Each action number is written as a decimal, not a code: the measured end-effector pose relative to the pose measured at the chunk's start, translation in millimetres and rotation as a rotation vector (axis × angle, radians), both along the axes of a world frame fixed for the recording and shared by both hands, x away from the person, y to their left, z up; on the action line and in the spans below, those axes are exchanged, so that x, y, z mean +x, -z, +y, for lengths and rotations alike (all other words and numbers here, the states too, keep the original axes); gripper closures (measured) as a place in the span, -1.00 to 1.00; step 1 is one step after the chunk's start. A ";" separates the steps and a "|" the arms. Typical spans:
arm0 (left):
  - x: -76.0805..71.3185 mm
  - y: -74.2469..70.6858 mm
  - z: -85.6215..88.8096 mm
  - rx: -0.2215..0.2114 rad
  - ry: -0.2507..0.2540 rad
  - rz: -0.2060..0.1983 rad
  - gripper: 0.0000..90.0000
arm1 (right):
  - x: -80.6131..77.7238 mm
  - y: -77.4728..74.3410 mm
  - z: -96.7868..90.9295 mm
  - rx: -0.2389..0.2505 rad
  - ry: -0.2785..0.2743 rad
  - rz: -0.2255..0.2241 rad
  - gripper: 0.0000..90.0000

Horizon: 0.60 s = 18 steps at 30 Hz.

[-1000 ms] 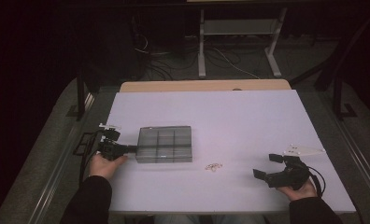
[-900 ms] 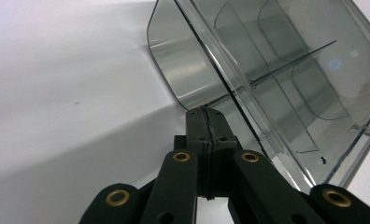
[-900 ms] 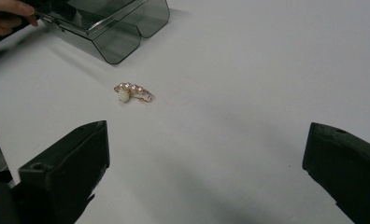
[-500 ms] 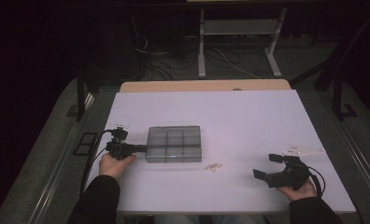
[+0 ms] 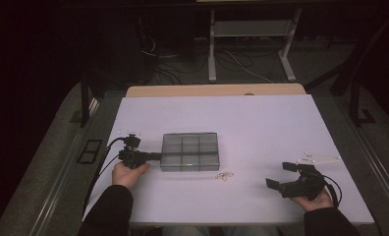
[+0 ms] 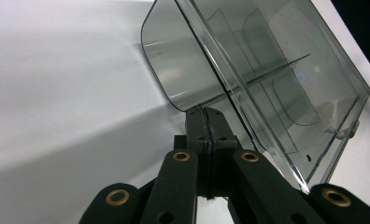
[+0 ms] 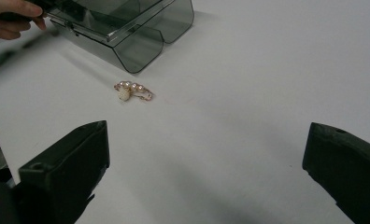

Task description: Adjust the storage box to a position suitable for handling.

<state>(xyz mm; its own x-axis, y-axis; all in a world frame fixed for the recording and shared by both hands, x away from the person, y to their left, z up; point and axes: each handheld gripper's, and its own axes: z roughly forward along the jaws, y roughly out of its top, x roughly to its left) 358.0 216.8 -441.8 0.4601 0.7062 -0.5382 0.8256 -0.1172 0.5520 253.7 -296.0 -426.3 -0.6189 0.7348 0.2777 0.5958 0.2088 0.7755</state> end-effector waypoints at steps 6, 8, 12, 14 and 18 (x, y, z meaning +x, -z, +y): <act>1.0 -2.1 -14.8 0.000 0.015 -0.001 0.98 | 0.1 0.1 0.0 -0.002 -0.002 -0.002 -0.98; 1.8 -3.2 -20.7 0.007 0.023 -0.007 0.98 | 0.1 0.1 0.0 -0.001 -0.002 0.000 -0.98; 4.7 -5.8 -29.1 0.012 0.030 -0.018 0.98 | 0.3 0.3 0.1 -0.004 -0.004 -0.006 -0.98; 5.7 -7.2 -32.0 0.011 0.030 -0.017 0.98 | 0.0 0.2 0.0 -0.003 -0.004 -0.004 -0.98; 8.1 -7.9 -41.5 0.020 0.034 -0.027 0.98 | 0.1 0.3 -0.1 -0.006 -0.007 -0.005 -0.98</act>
